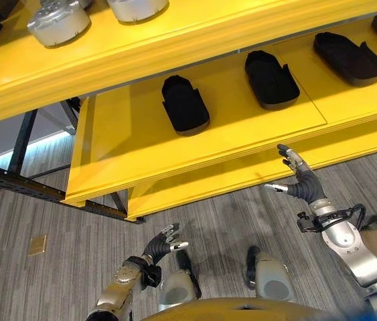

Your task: Move parts from the plastic box to the shelf.

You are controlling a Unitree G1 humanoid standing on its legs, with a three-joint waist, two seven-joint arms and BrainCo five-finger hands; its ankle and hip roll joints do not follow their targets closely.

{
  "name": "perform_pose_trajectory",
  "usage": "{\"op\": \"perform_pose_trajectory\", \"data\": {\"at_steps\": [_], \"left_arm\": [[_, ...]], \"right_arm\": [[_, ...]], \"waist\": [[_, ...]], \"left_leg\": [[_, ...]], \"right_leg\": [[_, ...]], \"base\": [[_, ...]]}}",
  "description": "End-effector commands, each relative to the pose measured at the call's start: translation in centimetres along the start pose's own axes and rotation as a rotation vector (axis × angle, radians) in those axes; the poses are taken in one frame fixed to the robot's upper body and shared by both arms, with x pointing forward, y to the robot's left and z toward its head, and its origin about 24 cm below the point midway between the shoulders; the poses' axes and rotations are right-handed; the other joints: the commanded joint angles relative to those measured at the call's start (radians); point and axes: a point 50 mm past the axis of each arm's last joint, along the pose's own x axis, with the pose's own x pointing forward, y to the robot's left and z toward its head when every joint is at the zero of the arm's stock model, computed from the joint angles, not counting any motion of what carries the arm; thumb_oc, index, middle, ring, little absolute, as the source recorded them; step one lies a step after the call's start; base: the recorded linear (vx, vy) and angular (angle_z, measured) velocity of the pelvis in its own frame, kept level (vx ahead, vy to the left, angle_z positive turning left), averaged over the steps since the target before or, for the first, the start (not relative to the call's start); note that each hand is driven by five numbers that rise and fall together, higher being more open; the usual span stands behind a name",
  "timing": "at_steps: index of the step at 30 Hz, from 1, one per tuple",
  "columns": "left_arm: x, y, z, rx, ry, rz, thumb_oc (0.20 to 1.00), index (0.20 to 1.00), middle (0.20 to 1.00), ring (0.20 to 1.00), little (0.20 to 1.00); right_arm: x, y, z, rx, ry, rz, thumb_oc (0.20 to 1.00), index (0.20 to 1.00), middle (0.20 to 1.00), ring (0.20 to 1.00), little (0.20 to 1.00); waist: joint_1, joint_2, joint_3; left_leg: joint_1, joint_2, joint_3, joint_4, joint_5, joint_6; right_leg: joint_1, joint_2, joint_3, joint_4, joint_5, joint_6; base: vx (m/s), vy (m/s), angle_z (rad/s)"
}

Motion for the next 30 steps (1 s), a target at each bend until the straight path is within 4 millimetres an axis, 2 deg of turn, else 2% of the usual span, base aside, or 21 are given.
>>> {"op": "perform_pose_trajectory", "data": {"at_steps": [1,3,5,7,9,10,12,13,14,16,18,21,23,25,26,27,28,30], "left_arm": [[-0.6,2.1,2.2,0.05,-0.078,0.04,1.0,1.0,1.0,1.0,1.0],[-0.6,2.1,2.1,0.052,-0.071,0.035,1.0,1.0,1.0,1.0,1.0],[-0.7,2.1,1.6,0.061,-0.055,0.034,1.0,1.0,1.0,1.0,1.0],[-0.8,2.0,1.3,0.086,-0.044,0.022,1.0,1.0,1.0,1.0,1.0],[-1.0,1.9,1.1,0.091,-0.047,0.01,1.0,1.0,1.0,1.0,1.0],[-1.2,1.9,0.7,0.085,-0.043,0.024,1.0,1.0,1.0,1.0,1.0],[-1.8,2.3,0.0,0.033,-0.056,0.066,1.0,1.0,1.0,1.0,1.0],[-2.0,2.5,-0.2,-0.02,-0.077,0.086,1.0,1.0,1.0,1.0,1.0],[-2.2,3.6,0.4,-0.079,-0.133,0.133,1.0,1.0,1.0,1.0,1.0],[-2.0,4.3,1.3,-0.047,-0.146,0.138,1.0,1.0,1.0,1.0,1.0],[-2.0,4.6,1.6,-0.034,-0.142,0.134,1.0,1.0,1.0,1.0,1.0],[-2.1,5.0,1.5,-0.027,-0.135,0.13,1.0,1.0,1.0,1.0,1.0],[-2.2,5.1,1.4,-0.04,-0.149,0.125,1.0,1.0,1.0,1.0,1.0],[-2.5,5.1,1.4,-0.054,-0.176,0.124,1.0,1.0,1.0,1.0,1.0],[-2.5,4.9,1.3,-0.055,-0.178,0.127,1.0,1.0,1.0,1.0,1.0],[-2.5,4.8,1.2,-0.059,-0.18,0.131,1.0,1.0,1.0,1.0,1.0],[-2.5,4.5,1.0,-0.065,-0.184,0.131,1.0,1.0,1.0,1.0,1.0],[-2.5,4.0,0.6,-0.076,-0.185,0.122,1.0,1.0,1.0,1.0,1.0]], "right_arm": [[2.1,0.2,3.6,0.059,-0.234,-0.05,1.0,1.0,1.0,1.0,1.0],[1.9,0.2,3.2,0.06,-0.222,-0.059,1.0,1.0,1.0,1.0,1.0],[1.7,0.3,2.5,0.057,-0.192,-0.067,1.0,1.0,1.0,1.0,1.0],[1.3,0.1,1.5,0.05,-0.14,-0.095,1.0,1.0,1.0,1.0,1.0],[0.8,-0.1,0.7,0.028,-0.113,-0.121,1.0,1.0,1.0,1.0,1.0],[0.7,-0.2,0.3,0.003,-0.105,-0.131,1.0,1.0,1.0,1.0,1.0],[0.9,-0.2,0.5,-0.032,-0.159,-0.096,1.0,1.0,1.0,1.0,1.0],[1.0,-0.1,0.8,-0.044,-0.183,-0.078,1.0,1.0,1.0,1.0,1.0],[1.4,0.1,1.0,-0.049,-0.181,-0.096,1.0,1.0,1.0,1.0,1.0],[1.5,-0.1,0.2,-0.025,-0.129,-0.154,1.0,1.0,1.0,1.0,1.0],[1.3,-0.3,-0.3,-0.006,-0.102,-0.186,1.0,1.0,1.0,1.0,1.0],[1.0,-0.8,-1.6,0.025,-0.042,-0.274,1.0,1.0,1.0,1.0,1.0],[1.0,-0.9,-1.6,0.012,-0.039,-0.294,1.0,1.0,1.0,1.0,1.0],[1.1,-1.5,-2.1,0.011,0.006,-0.343,1.0,1.0,1.0,1.0,1.0],[1.0,-1.7,-2.4,0.006,0.021,-0.36,1.0,1.0,1.0,1.0,1.0],[1.0,-2.0,-2.6,0.006,0.034,-0.387,1.0,1.0,1.0,1.0,1.0],[1.0,-2.3,-2.6,-0.002,0.037,-0.413,1.0,1.0,1.0,1.0,1.0],[0.9,-2.9,-2.5,-0.043,0.037,-0.469,1.0,1.0,1.0,1.0,1.0]], "waist": [[-0.002,-0.052,0.003],[-0.004,-0.052,-0.008],[-0.005,-0.052,-0.022],[-0.007,-0.064,-0.028],[-0.01,-0.077,-0.032],[0.0,-0.082,-0.033],[0.032,-0.089,-0.03],[0.043,-0.092,-0.03],[0.051,-0.092,-0.028],[0.047,-0.095,-0.028],[0.046,-0.097,-0.03],[0.047,-0.096,-0.037],[0.05,-0.096,-0.039],[0.057,-0.1,-0.041],[0.061,-0.101,-0.04],[0.069,-0.103,-0.038],[0.076,-0.106,-0.039],[0.079,-0.109,-0.043]], "left_leg": [[0.001,-0.035,-0.027,0.079,-0.093,0.012],[0.021,-0.072,-0.039,0.04,-0.109,0.03],[0.052,-0.093,-0.07,-0.048,-0.093,0.044],[0.074,-0.099,-0.082,-0.102,-0.079,0.054],[0.095,-0.098,-0.07,-0.146,-0.072,0.06],[0.105,-0.09,-0.035,-0.155,-0.069,0.056],[0.121,-0.065,0.041,-0.151,-0.071,0.05],[0.123,-0.056,0.07,-0.147,-0.073,0.053],[0.118,-0.043,0.091,-0.13,-0.079,0.071],[0.102,-0.038,0.079,-0.107,-0.085,0.083],[0.093,-0.032,0.073,-0.095,-0.085,0.089],[0.086,-0.015,0.069,-0.088,-0.082,0.095],[0.091,-0.003,0.077,-0.087,-0.079,0.094],[0.108,0.027,0.116,-0.089,-0.074,0.079],[0.124,0.035,0.118,-0.086,-0.089,0.062],[0.132,0.051,0.136,-0.086,-0.081,0.048],[0.141,0.067,0.153,-0.09,-0.07,0.034],[0.151,0.087,0.171,-0.104,-0.05,0.013]], "right_leg": [[0.137,0.024,0.055,-0.237,0.128,0.111],[0.138,0.039,0.065,-0.249,0.137,0.119],[0.137,0.063,0.091,-0.263,0.148,0.13],[0.135,0.082,0.119,-0.275,0.162,0.139],[0.128,0.088,0.117,-0.287,0.178,0.15],[0.122,0.078,0.066,-0.278,0.181,0.158],[0.1,0.028,-0.067,-0.212,0.187,0.179],[0.084,0.0,-0.102,-0.176,0.195,0.19],[0.061,-0.038,-0.098,-0.112,0.194,0.199],[0.058,-0.056,-0.051,-0.08,0.188,0.199],[0.068,-0.07,-0.031,-0.074,0.187,0.2],[0.078,-0.131,0.0,-0.029,0.214,0.207],[0.084,-0.142,-0.005,-0.019,0.213,0.209],[0.115,-0.144,-0.058,-0.056,0.2,0.209],[0.142,-0.144,-0.08,-0.076,0.174,0.221],[0.168,-0.14,-0.119,-0.114,0.16,0.218],[0.192,-0.136,-0.154,-0.153,0.154,0.215],[0.217,-0.126,-0.181,-0.204,0.158,0.212]], "base": [[0.0,0.044,-0.1],[0.02,0.069,-0.21],[0.03,0.148,-0.49],[0.01,0.14,-0.57],[-0.02,0.118,-0.63],[-0.02,0.108,-0.62],[-0.06,0.065,-1.32],[-0.13,0.021,-1.83],[-0.11,-0.014,-1.75],[-0.08,-0.065,-0.93],[-0.04,-0.117,-0.21],[-0.02,-0.183,0.17],[0.03,-0.206,-0.26],[0.1,-0.294,-1.1],[0.13,-0.272,-1.14],[0.14,-0.304,-0.91],[0.09,-0.369,-0.58],[0.11,-0.341,-0.42]]}}
